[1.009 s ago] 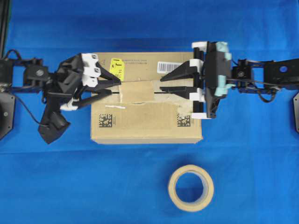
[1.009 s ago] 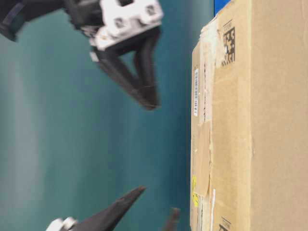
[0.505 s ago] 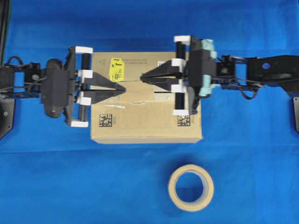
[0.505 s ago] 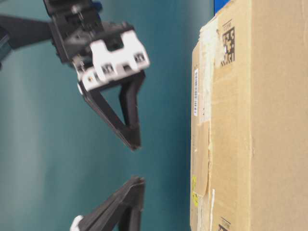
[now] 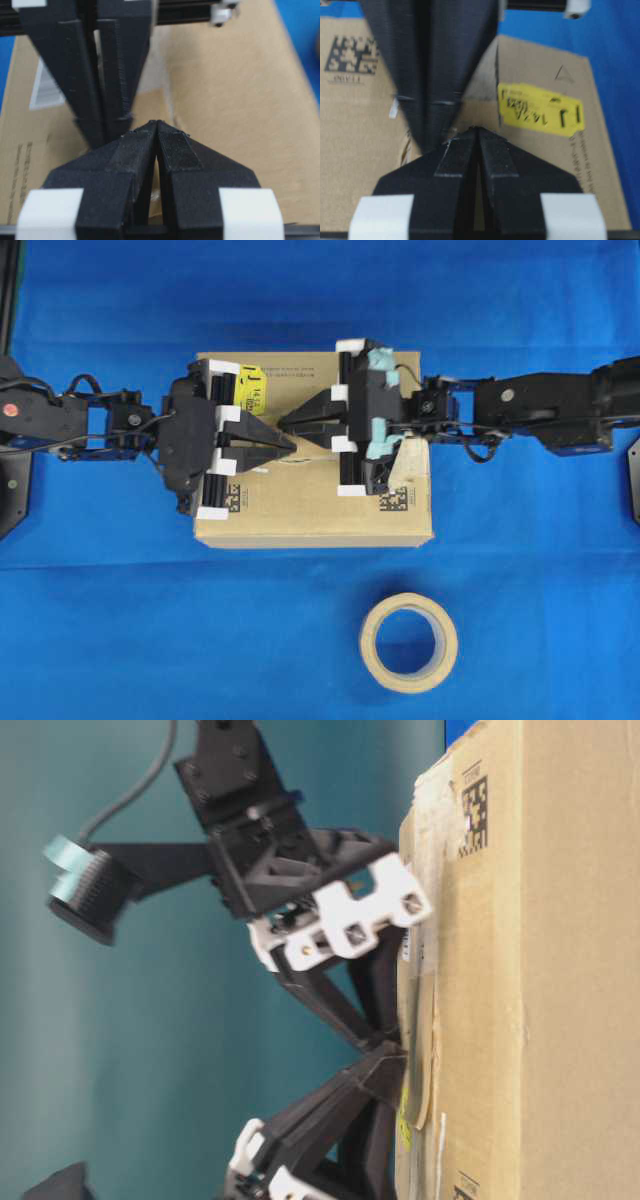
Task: Apply tape along the seams of the closed cardboard box to seal it securely.
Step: 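Press the tape flat along the seam with both grippers toward the center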
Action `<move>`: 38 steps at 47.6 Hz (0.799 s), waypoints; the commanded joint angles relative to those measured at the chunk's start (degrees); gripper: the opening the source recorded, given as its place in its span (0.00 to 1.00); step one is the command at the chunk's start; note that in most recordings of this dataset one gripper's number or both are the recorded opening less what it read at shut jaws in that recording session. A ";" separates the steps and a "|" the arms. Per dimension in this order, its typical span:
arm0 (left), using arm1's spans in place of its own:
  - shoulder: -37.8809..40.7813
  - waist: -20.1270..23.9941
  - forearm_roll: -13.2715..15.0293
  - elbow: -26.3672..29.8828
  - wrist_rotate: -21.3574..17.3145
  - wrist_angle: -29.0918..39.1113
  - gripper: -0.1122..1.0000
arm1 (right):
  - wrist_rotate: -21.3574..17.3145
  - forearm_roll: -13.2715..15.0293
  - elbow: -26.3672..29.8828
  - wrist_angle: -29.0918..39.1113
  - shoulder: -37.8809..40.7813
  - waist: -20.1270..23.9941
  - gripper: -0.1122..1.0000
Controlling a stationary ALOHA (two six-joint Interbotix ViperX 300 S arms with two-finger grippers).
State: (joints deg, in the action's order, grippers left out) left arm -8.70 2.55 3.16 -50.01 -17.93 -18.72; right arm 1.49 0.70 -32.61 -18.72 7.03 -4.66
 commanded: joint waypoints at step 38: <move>-0.62 3.16 10.63 -11.95 0.09 -0.62 0.10 | -0.44 -4.83 -11.07 -0.88 -4.57 0.79 0.11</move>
State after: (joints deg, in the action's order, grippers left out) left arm -9.32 4.75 12.57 -59.06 -17.67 -20.04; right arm 0.97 -3.96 -42.71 -19.69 3.60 -4.04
